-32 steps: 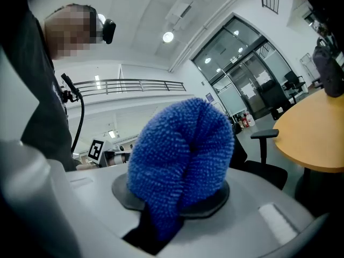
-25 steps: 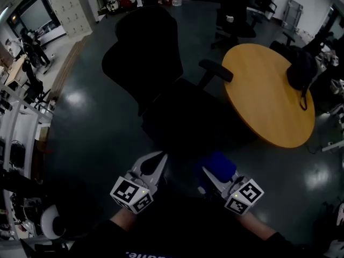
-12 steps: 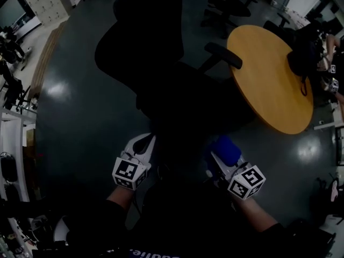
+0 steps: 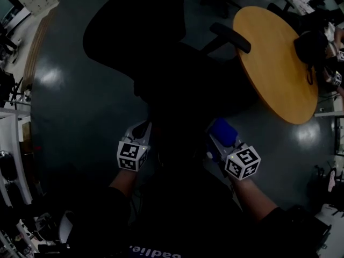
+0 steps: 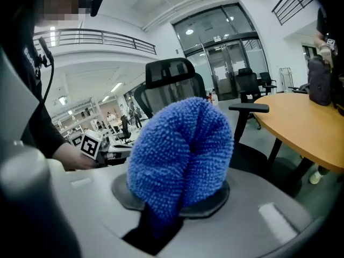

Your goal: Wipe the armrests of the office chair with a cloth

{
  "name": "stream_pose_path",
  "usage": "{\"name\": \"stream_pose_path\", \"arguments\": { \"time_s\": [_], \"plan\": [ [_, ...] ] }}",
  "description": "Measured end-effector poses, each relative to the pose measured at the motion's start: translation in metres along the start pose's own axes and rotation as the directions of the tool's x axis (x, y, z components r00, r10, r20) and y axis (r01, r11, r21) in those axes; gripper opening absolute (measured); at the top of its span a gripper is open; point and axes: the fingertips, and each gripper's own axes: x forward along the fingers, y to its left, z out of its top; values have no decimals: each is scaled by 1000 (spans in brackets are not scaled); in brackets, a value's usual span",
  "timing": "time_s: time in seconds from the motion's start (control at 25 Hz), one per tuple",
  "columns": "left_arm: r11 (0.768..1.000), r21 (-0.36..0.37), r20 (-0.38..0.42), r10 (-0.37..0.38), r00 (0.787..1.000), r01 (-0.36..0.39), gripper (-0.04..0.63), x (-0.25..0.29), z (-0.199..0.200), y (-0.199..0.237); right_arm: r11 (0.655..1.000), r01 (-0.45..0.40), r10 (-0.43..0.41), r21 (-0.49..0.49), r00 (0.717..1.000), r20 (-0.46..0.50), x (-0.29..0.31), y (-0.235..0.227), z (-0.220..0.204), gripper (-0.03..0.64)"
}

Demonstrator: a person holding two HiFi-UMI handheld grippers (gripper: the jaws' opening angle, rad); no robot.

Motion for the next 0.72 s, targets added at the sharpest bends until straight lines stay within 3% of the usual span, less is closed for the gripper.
{"name": "stream_pose_path", "arguments": {
  "time_s": [0.28, 0.52, 0.72],
  "plan": [
    [998, -34, -64, 42, 997, -44, 12, 13, -26, 14, 996, 63, -73, -61, 980, -185, 27, -12, -43, 117],
    [1000, -12, -74, 13, 997, -14, 12, 21, -29, 7, 996, 51, -66, -73, 975, -213, 46, -8, -47, 117],
    [999, -43, -61, -3, 998, 0, 12, 25, -23, 2, 994, 14, -40, -109, 970, -242, 67, -5, -43, 117]
  ]
}}
